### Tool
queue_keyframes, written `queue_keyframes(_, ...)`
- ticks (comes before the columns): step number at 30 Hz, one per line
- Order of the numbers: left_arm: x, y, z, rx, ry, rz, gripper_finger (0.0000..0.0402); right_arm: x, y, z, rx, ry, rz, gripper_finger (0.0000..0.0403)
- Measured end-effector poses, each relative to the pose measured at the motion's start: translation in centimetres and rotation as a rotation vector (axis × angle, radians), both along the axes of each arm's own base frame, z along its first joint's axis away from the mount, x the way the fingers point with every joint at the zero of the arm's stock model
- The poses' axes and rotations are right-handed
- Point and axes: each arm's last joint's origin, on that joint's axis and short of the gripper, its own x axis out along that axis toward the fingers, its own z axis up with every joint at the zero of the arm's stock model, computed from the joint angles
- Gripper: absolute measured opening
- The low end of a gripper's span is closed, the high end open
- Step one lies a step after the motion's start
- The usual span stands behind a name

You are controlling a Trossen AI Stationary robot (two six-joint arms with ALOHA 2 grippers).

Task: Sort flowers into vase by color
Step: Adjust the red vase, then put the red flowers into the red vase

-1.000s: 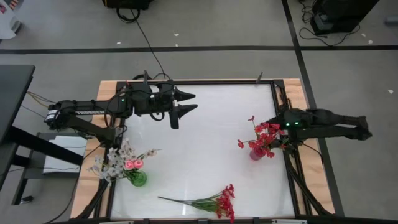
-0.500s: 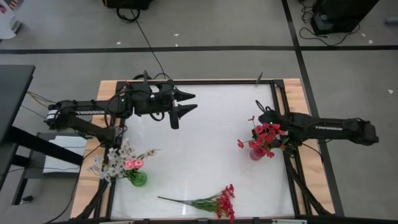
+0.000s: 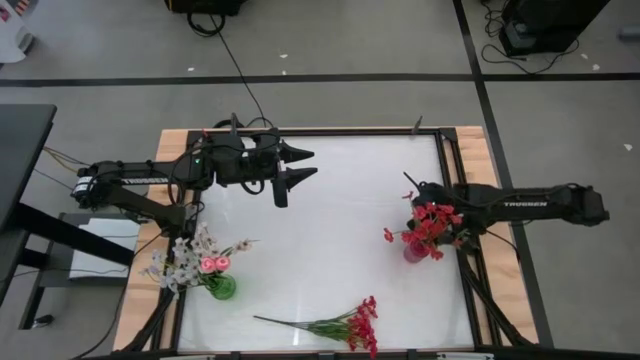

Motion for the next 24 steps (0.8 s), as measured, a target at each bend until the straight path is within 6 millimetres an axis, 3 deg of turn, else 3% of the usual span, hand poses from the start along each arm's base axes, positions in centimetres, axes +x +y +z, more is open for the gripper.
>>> queue_keyframes(19, 0.0, 0.0, 0.0, 0.000, 0.000, 0.000, 0.0220, 0.3, 3.2, 0.2, 0.173, 0.024, 0.234, 0.0005)
queue_keyframes(24, 0.0, 0.0, 0.0, 0.000, 0.000, 0.000, 0.0220, 0.8, 2.8, 0.7, 0.023, -0.006, 0.118, 0.0029)
